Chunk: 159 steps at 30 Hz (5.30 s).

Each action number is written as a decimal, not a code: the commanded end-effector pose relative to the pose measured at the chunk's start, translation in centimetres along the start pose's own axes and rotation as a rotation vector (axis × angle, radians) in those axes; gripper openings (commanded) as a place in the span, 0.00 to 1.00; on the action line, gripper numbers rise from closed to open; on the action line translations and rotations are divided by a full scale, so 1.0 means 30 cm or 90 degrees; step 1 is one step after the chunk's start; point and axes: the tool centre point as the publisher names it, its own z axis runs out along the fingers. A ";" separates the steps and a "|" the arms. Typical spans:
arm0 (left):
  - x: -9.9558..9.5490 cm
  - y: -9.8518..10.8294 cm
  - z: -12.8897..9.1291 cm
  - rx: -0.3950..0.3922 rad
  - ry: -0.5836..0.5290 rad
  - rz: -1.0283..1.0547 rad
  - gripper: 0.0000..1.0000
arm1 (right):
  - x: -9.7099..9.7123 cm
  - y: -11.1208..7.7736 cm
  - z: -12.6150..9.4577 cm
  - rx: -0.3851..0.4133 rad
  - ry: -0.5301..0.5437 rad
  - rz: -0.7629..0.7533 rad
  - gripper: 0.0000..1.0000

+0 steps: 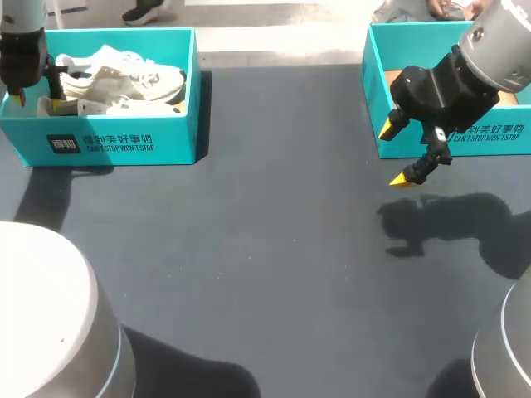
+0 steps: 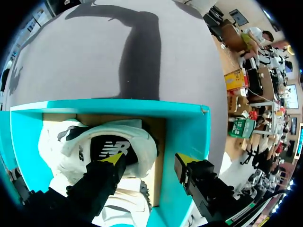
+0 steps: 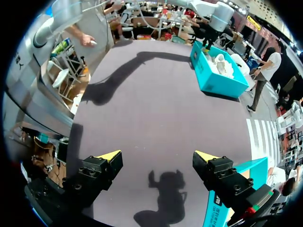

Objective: Take the shoe out of the shoebox, open the shoe tongue, remove and reinsert the insole, then place the shoe into the shoebox

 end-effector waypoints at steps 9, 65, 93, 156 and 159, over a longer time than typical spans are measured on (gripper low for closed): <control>-0.005 -0.015 0.101 -0.005 -0.003 0.017 0.67 | -0.004 0.003 0.003 0.002 0.001 0.000 1.00; 0.169 0.010 -0.434 0.032 -0.036 0.014 0.00 | -0.004 0.003 0.003 0.002 0.001 0.000 1.00; 0.141 -0.050 -0.483 0.040 -0.012 -0.047 0.00 | -0.004 0.003 0.003 0.002 0.001 0.000 1.00; -0.603 -1.020 -0.715 -0.064 0.057 -0.116 0.00 | -0.004 0.003 0.003 0.002 0.001 0.000 1.00; -0.637 -1.043 -0.699 -0.063 0.057 -0.098 0.00 | -0.004 0.003 0.003 0.002 0.001 0.000 1.00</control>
